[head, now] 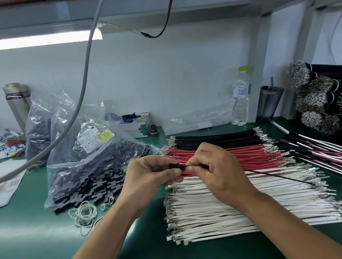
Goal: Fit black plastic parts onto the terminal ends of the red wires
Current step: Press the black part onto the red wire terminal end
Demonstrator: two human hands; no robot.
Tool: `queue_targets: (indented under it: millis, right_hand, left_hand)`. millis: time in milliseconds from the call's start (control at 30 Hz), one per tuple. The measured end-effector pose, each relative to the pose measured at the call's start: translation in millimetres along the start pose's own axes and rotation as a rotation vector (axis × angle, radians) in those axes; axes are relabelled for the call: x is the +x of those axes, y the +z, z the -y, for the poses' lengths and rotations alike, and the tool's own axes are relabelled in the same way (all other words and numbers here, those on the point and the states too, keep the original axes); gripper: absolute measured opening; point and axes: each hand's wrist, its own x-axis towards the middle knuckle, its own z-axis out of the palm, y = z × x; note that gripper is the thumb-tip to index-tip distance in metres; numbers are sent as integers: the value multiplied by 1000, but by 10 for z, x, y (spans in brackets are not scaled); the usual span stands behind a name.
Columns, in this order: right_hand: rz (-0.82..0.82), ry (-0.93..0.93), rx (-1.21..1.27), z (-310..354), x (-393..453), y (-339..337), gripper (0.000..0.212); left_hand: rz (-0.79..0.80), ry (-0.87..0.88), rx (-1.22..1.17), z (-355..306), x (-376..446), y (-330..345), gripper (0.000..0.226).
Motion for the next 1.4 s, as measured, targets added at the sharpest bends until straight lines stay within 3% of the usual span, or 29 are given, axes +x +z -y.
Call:
queue_targets:
  millis: [200,267,367,467,733,867,1000,1400]
  right_hand:
    - [-229,-166,-325,-81,57,-142,9]
    - [-135,-145,-334,-121,75,-90,7]
    - [96,64,-377,-228,152,101,13]
    - [166,131,-367,-314,254,154,13]
    - [162,96,-286,-325,162,40,10]
    - [38,54,-190,-261,118,-30,6]
    - [-80,-1,-120,-181,43,-46,10]
    - [-133,-121,-220,-100,-2,-13,10]
  left_hand:
    - [-220,-38,-111,-19,79,39,11]
    - [-297,-76,-196,-23,102,-36,18]
    - [-329,-115,-271,-6,110,-97,28]
    - [-308,-142,-291,19,116,-97,36]
    - [-280,-153,-346,65,122,-105,41]
    - [-238,-158,-379,48,120,-105,28]
    - [-124,-184,-381,2,82,-72,30]
    - [22,-217,-387,-65,18,-7,34]
